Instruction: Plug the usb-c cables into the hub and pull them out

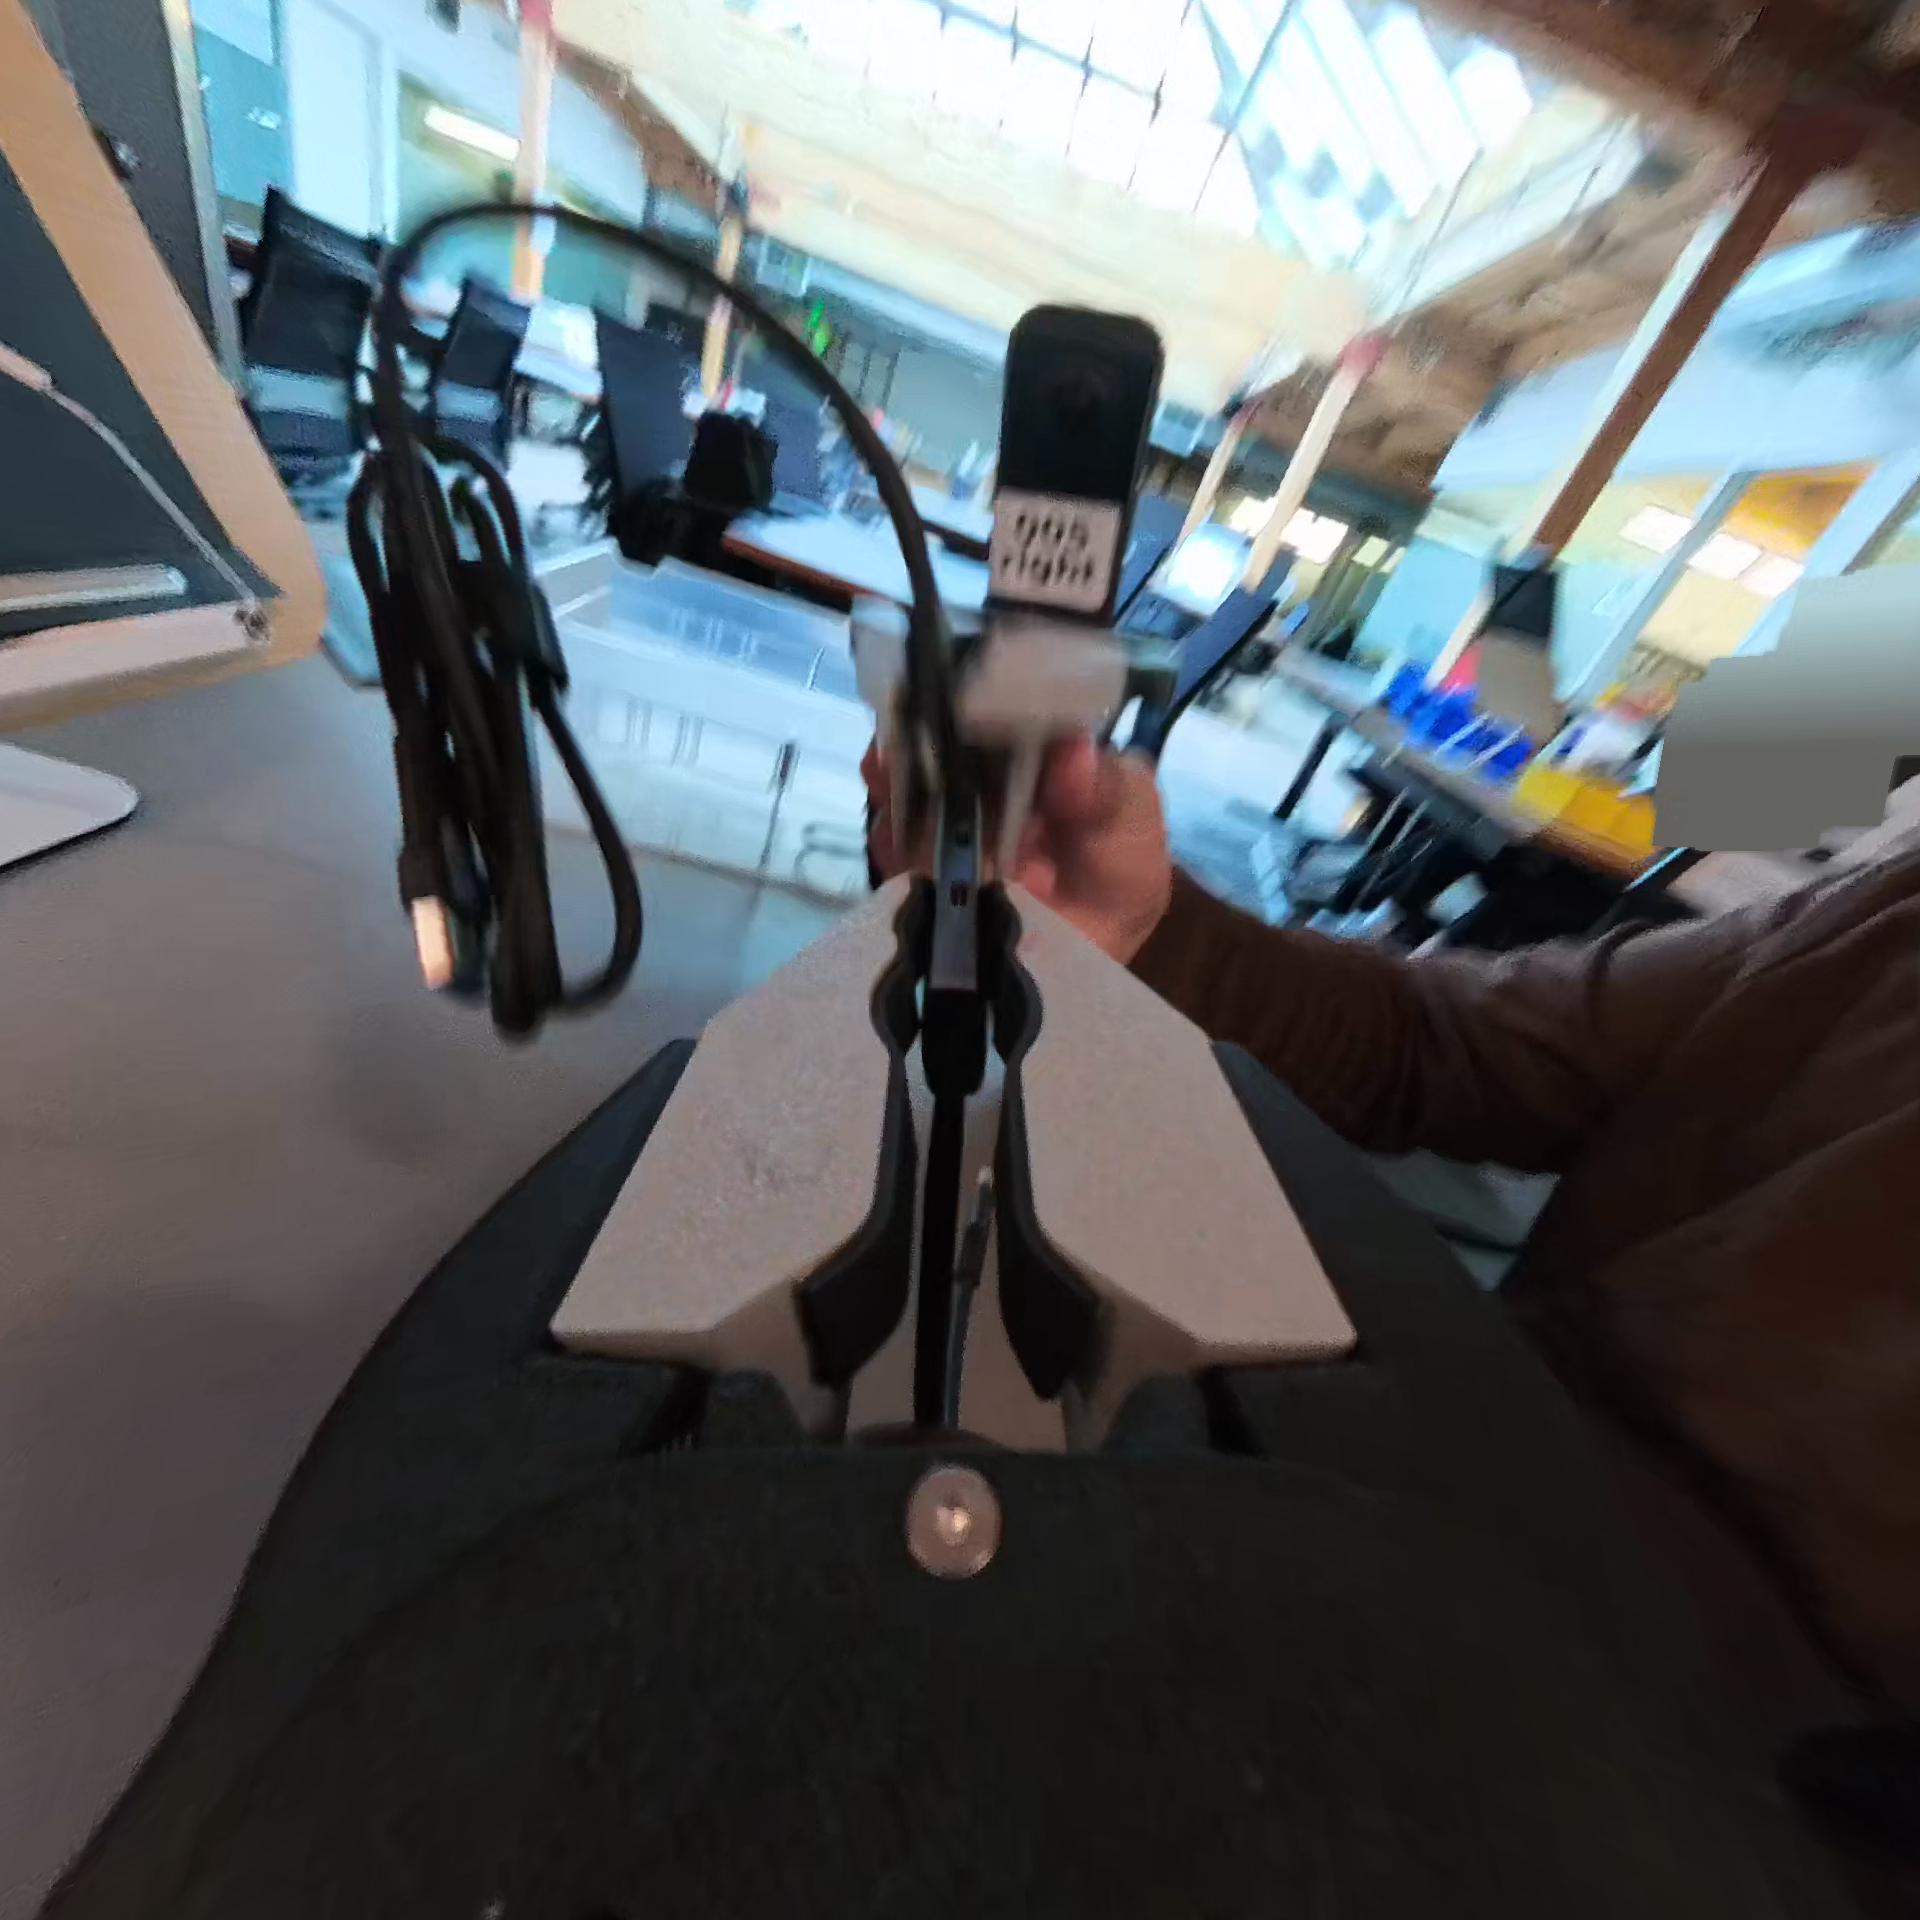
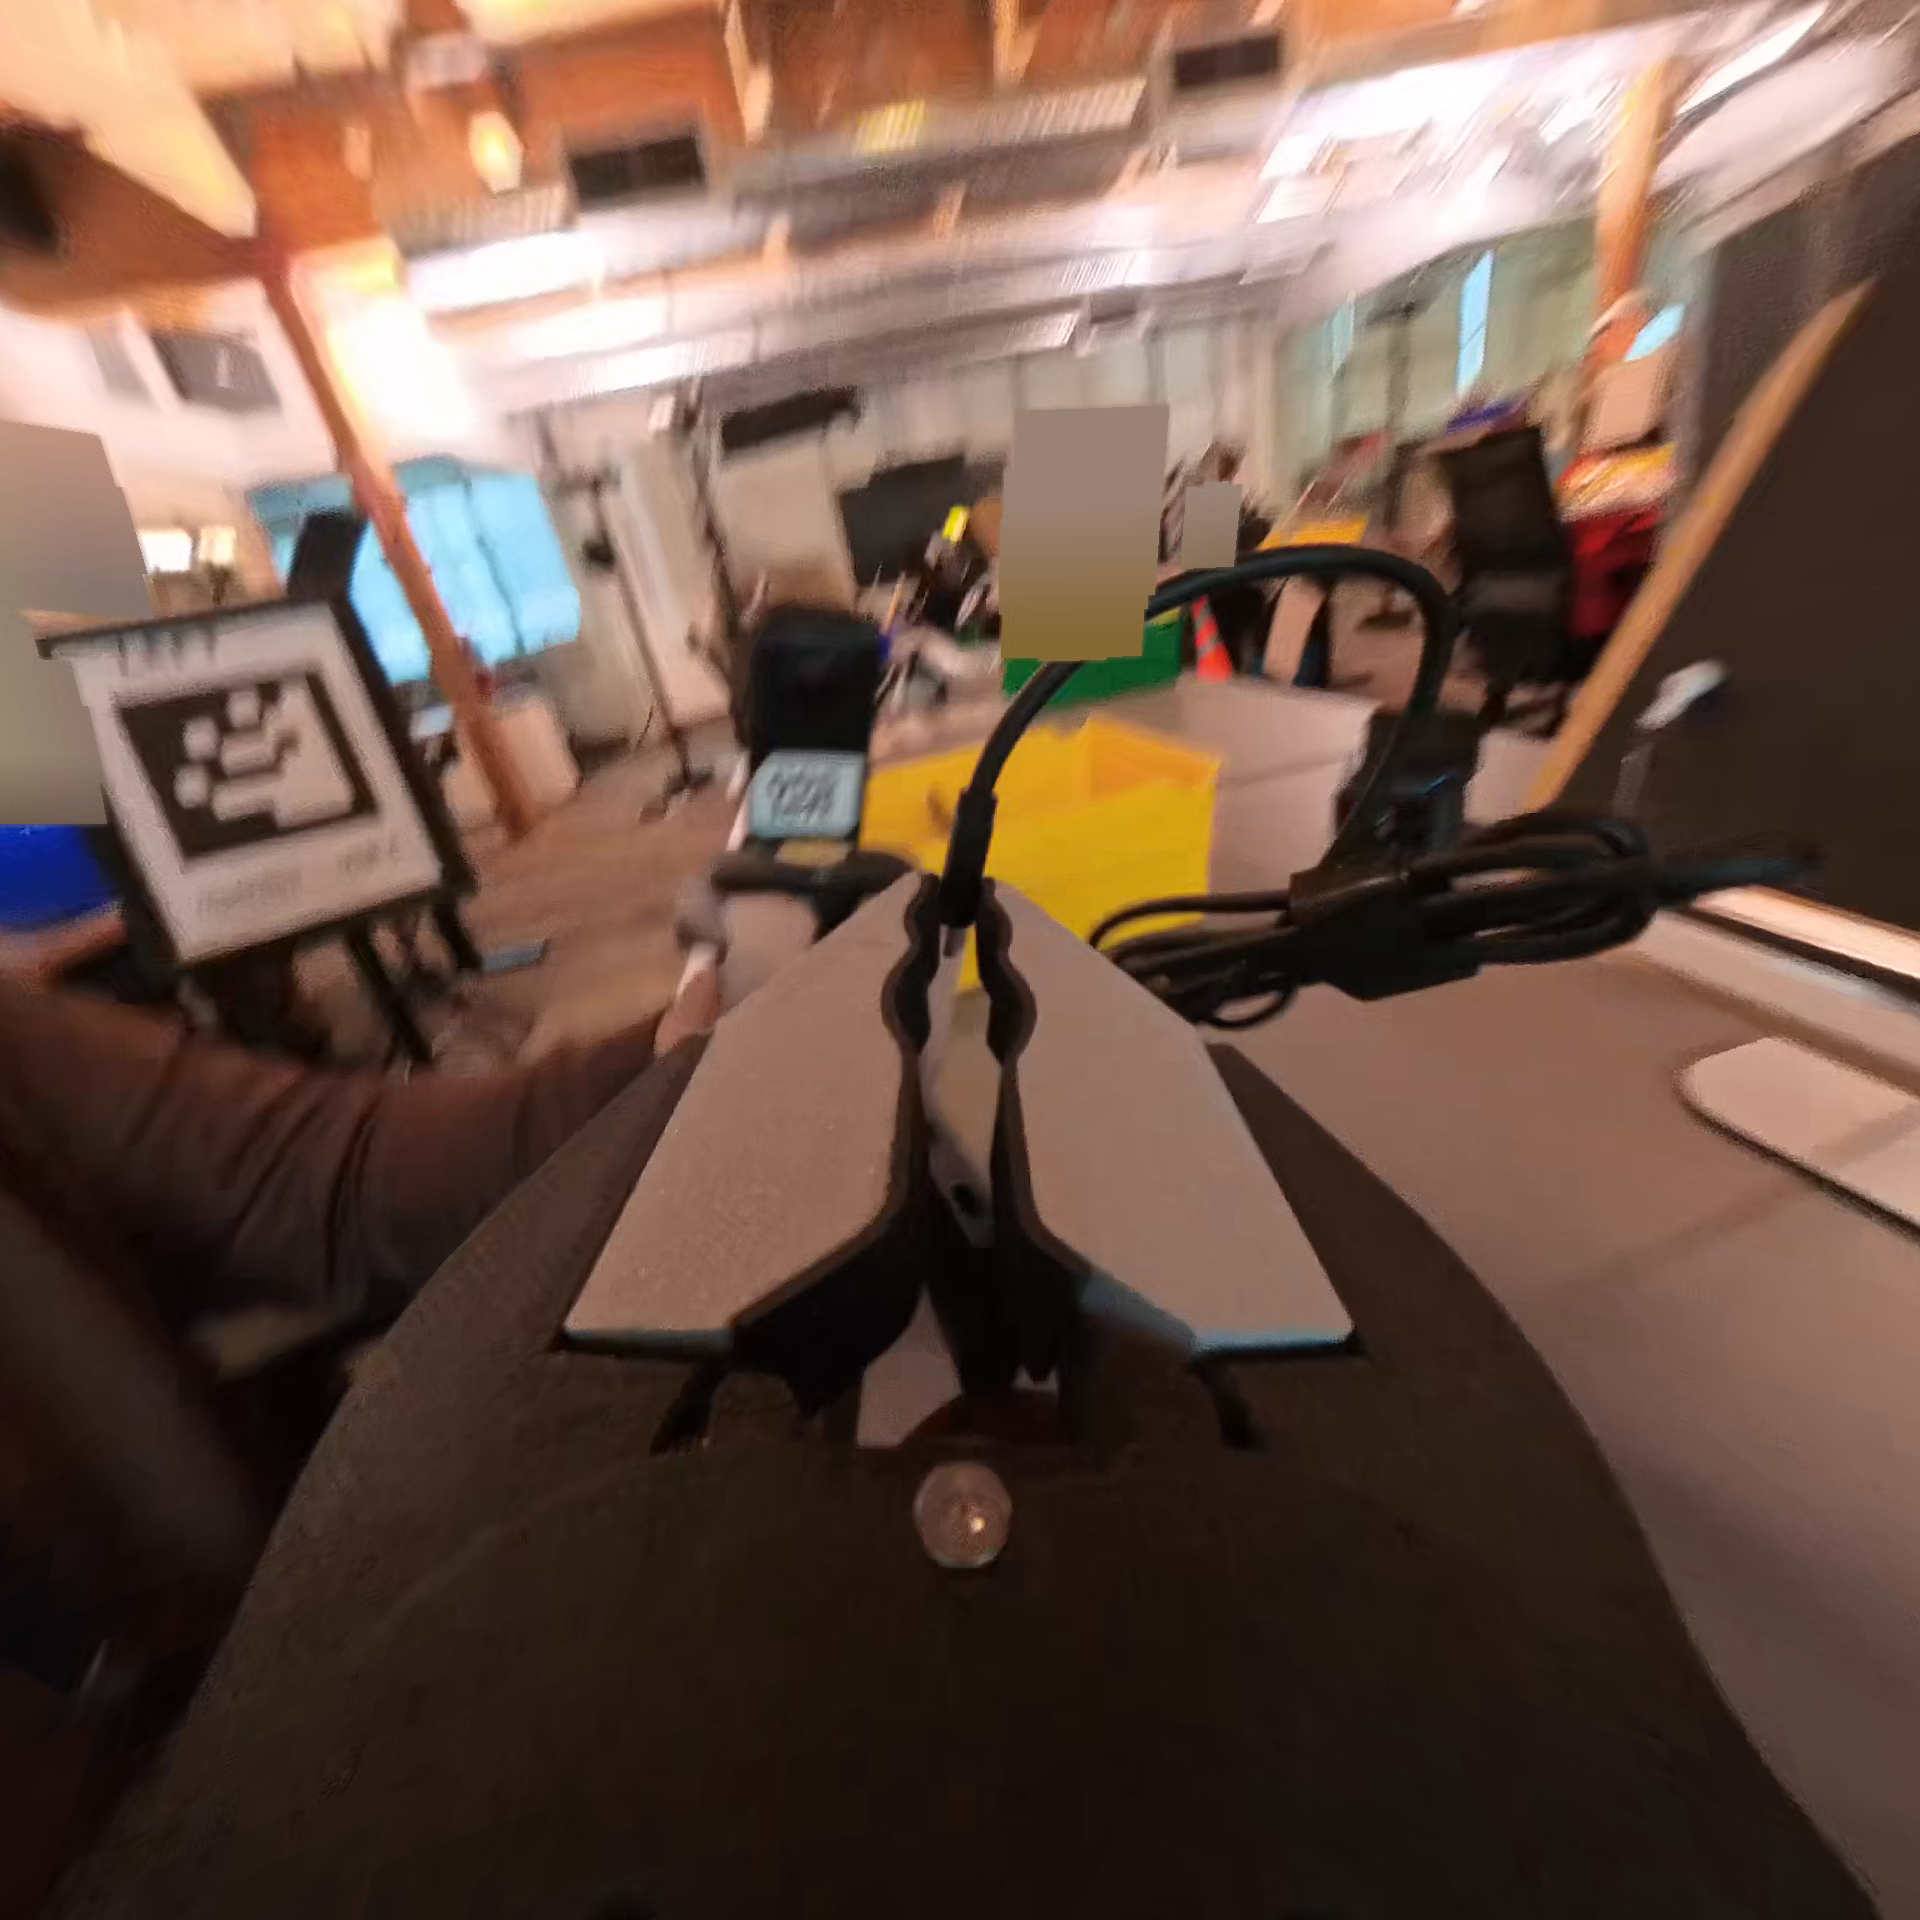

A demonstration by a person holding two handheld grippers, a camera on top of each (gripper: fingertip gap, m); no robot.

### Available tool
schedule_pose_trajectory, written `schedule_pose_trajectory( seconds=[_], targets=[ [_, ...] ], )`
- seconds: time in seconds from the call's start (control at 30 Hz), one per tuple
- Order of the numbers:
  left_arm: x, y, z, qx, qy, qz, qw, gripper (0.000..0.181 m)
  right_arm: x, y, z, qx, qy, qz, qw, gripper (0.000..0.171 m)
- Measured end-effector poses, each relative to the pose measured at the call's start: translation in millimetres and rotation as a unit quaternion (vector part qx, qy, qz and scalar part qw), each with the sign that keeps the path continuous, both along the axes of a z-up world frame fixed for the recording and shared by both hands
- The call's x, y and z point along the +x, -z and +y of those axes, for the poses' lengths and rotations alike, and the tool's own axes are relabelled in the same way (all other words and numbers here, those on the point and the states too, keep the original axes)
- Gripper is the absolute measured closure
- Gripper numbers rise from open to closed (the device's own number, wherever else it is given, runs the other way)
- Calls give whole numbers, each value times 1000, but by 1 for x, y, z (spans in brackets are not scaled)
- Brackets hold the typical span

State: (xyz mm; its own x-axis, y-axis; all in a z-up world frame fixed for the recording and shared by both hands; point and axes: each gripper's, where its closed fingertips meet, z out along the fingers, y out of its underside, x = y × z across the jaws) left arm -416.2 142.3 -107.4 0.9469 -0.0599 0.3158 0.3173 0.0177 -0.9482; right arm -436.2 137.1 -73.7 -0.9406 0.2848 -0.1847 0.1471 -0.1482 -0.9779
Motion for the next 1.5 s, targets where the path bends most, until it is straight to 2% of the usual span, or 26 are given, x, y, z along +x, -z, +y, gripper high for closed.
schedule_pose_trajectory(
  seconds=[0.07, 0.23, 0.43, 0.53, 0.7, 0.83, 0.93, 1.03, 1.13, 1.2, 1.27, 1.33, 1.4, 1.47, 1.5],
  targets=[
    [3, 7, 9, -24, -24, 37, 999, 174, -10, -19, 21, -64, 24, -3, 998, 170],
    [-1, 5, 9, -9, -22, 33, 999, 174, -13, -6, 27, -18, 54, 9, 998, 168],
    [-7, 15, 10, -29, -42, 70, 996, 174, -16, -7, 42, 32, 117, 48, 991, 168],
    [-12, 18, 10, -32, -54, 73, 995, 174, -2, -21, 57, 59, 156, 81, 983, 168],
    [-7, 17, 12, -40, -51, 92, 994, 174, 46, -67, 118, 120, 233, 130, 956, 168],
    [1, 14, 13, -41, -45, 112, 992, 174, 73, -77, 190, 208, 299, 80, 928, 168],
    [2, 10, 12, -30, -43, 107, 993, 174, 85, -56, 240, 280, 323, -13, 904, 168],
    [1, 8, 11, -24, -42, 101, 994, 174, 85, -12, 276, 342, 323, -122, 874, 168],
    [1, 10, 11, -29, -43, 104, 993, 174, 79, 55, 302, 426, 314, -231, 817, 164],
    [1, 13, 12, -33, -41, 105, 993, 174, 76, 97, 315, 482, 308, -290, 767, 160],
    [1, 16, 13, -36, -35, 101, 994, 174, 72, 115, 325, 515, 316, -313, 733, 152],
    [2, 19, 14, -41, -28, 99, 994, 174, 64, 102, 323, 506, 341, -290, 737, 148],
    [5, 20, 15, -41, -17, 95, 994, 174, 56, 72, 312, 482, 368, -245, 757, 141],
    [11, 19, 17, -37, 0, 94, 995, 174, 51, 40, 278, 452, 354, -180, 798, 136],
    [14, 18, 18, -37, 8, 95, 995, 174, 53, 28, 250, 439, 321, -146, 826, 133]
  ],
)
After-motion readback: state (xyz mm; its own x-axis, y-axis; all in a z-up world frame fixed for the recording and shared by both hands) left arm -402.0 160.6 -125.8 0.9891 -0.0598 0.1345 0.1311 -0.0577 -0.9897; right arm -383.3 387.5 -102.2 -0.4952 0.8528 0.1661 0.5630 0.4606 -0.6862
